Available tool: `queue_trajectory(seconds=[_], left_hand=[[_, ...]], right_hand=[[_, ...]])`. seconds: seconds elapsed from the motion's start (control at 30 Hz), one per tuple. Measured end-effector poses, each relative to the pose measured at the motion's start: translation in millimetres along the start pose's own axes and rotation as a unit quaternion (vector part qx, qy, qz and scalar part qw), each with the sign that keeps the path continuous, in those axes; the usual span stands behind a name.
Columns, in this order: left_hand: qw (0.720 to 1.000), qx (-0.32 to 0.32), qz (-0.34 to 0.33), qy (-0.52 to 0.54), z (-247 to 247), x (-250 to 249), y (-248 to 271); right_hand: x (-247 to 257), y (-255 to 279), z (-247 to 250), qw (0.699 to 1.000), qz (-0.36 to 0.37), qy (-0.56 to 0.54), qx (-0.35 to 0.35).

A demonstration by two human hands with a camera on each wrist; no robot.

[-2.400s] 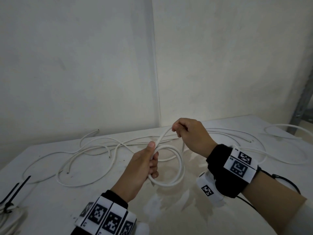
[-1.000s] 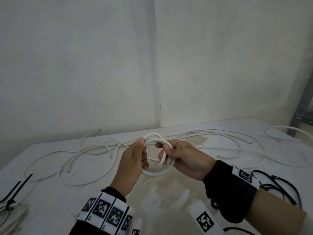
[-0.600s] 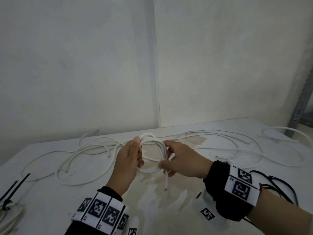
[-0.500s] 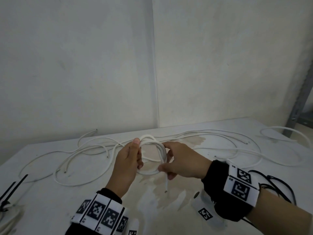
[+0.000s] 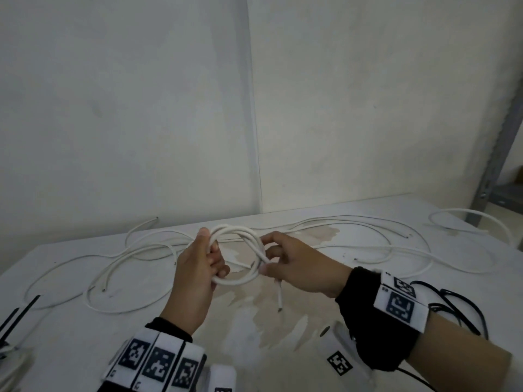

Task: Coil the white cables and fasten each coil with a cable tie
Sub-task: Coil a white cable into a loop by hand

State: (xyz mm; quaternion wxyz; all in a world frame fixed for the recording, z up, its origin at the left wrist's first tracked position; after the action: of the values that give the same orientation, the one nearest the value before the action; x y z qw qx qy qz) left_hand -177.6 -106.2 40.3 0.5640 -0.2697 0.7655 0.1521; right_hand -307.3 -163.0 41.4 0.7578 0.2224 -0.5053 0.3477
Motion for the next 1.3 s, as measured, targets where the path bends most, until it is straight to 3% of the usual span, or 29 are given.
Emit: queue_trajectory(seconds=[0.17, 0.3, 0.47, 0.53, 0.67, 0.8, 0.93, 1.13, 1.3], left_hand=[[1.000, 0.010, 0.000, -0.008, 1.1, 0.6, 4.0], [0.979, 0.001, -0.092, -0.183, 4.1, -8.5, 7.9], [0.940, 0.028, -0.173, -0.291, 1.2, -14.7, 9.3], [0.943, 0.052, -0.151, -0.293, 2.3, -7.9, 7.2], [0.974, 0.113, -0.015, -0.198, 1.7, 7.2, 6.7], [0.965, 0.167, 0.055, -0.193, -18.1, 0.9, 11.0], [0.959, 0.207, 0.057, -0.185, -37.2, -0.3, 17.3], [0.990, 0.118, 0.052, -0.048, -33.5, 5.2, 15.3], [0.987, 0.137, 0.083, -0.003, -34.1, 19.2, 22.0]], right_hand=[[9.2, -4.5, -4.8, 0.980, 0.055, -0.184, -0.051], [21.9, -3.4, -6.5, 0.982, 0.103, -0.142, -0.070], [22.1, -6.8, 0.3, 0.977, 0.113, -0.160, -0.084], [21.1, -7.2, 2.6, 0.977, 0.109, -0.165, -0.078], [18.5, -7.9, 5.0, 0.985, 0.084, -0.148, -0.041], [22.8, -4.4, -3.8, 0.994, 0.079, -0.073, 0.023], [27.8, -2.4, 0.5, 0.995, 0.089, -0.046, 0.030], [29.6, -0.1, 7.4, 0.988, 0.118, -0.095, -0.010], [27.6, 2.6, 13.2, 0.989, 0.121, -0.038, -0.074]])
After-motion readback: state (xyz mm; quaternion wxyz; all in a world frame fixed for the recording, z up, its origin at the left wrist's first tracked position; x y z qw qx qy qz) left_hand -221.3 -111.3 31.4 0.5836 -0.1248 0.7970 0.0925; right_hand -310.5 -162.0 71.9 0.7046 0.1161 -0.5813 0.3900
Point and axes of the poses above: each hand's wrist, its own y-axis away from the middle knuckle, its own z-axis out of the back of the hand, x = y × z, the point moved 9 cm from there along -y, towards the middle knuckle, and after that the axes turned 1 degree about -x, right-handed, at the moved point
